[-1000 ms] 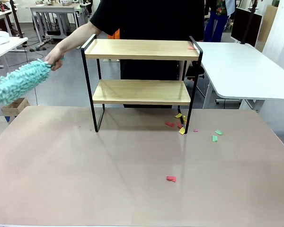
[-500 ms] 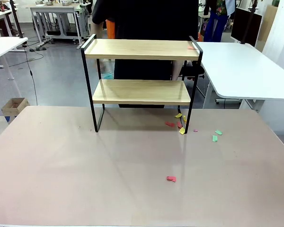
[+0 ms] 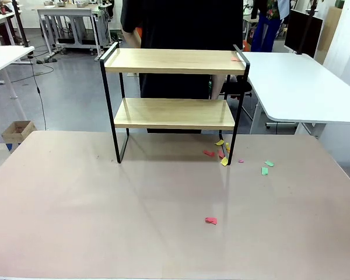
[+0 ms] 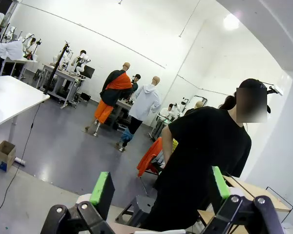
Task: Clean the shelf.
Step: Hand the Duster back to the human.
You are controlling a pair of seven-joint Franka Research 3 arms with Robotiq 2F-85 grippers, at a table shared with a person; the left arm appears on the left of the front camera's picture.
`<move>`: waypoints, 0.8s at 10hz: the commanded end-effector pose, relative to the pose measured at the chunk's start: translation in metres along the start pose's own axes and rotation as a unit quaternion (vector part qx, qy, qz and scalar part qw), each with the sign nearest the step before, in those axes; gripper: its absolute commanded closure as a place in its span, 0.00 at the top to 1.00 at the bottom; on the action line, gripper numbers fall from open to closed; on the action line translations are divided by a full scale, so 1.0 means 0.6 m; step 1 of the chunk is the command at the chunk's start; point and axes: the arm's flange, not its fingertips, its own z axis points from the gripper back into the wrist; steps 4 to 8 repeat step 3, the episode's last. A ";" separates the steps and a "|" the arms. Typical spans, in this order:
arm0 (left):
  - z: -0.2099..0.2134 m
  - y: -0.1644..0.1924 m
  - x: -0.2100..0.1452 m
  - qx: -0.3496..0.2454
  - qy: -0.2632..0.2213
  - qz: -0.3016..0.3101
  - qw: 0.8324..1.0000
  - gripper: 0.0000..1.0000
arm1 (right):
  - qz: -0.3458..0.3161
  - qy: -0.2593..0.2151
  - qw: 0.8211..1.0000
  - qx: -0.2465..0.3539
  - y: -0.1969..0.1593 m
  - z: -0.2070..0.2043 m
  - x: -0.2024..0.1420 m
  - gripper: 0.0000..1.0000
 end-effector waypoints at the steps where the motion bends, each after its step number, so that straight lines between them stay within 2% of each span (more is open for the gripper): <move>1: 0.002 -0.004 0.004 0.002 -0.006 0.002 1.000 1.00 | 0.009 0.001 1.000 0.002 0.000 0.003 0.002 1.00; 8: 0.002 -0.004 0.004 0.002 -0.006 0.002 1.000 1.00 | 0.009 0.001 1.000 0.002 0.000 0.003 0.002 1.00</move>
